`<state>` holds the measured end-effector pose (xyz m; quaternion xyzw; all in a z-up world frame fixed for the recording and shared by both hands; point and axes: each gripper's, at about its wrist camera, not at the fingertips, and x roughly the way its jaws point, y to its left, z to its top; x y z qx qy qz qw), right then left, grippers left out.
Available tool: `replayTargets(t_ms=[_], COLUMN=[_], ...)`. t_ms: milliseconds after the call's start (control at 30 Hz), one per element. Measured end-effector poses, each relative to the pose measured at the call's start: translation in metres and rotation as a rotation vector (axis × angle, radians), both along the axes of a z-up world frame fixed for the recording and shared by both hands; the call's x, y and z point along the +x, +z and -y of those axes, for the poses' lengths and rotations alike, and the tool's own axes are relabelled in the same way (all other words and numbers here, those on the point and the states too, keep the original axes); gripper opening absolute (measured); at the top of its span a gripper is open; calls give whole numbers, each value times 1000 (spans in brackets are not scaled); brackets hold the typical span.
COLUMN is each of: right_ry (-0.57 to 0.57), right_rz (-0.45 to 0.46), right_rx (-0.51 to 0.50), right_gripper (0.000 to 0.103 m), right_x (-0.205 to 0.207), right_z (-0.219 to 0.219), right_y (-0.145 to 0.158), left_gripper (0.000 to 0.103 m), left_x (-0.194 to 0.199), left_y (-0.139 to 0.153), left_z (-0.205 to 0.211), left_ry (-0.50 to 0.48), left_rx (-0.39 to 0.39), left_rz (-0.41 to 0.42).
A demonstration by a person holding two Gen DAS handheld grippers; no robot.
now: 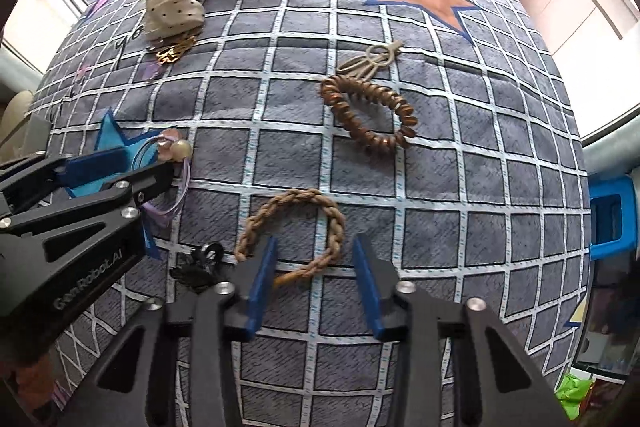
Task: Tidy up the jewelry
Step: 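Grasp the lilac beaded hair tie with the left tool while the right tool grasps the braided brown hair tie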
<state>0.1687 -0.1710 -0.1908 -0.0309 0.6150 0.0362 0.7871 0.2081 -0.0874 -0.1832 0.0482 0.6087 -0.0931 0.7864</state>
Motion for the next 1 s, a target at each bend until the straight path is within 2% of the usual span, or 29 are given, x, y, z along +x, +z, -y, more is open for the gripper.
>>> replayTargets(t_ms=[33,67,100,200,500,700,1000], right_ry=[3,7,8,-18,-76,-83,-74], right_rz=[-1,-2,-4,-8,-24,-8,45], right_rx=[2,3,5,34,143,164,147], right_gripper=[29,21,7,7,7,7,7], right_x=[0,0,1,1,-2,-7,-15], right_z=[-4,-5,-6,-11,17,41,43], right_y=[0,-1,0,-2,15,32,68], left_gripper=[9,6,6,4,4,4,4], left_x=[1,1,1,-3,-28,-42,-53], left_y=[0,0,0,3,20,41,65], left_z=[1,0,-2,-14,-41,-53,-75], left_ry=[0,3,10,41,67,84,110], left_rx=[-4,-13,-28,-55,-83,-97,-97], left_rz=[-3,-11,-19,-29,2,29,59])
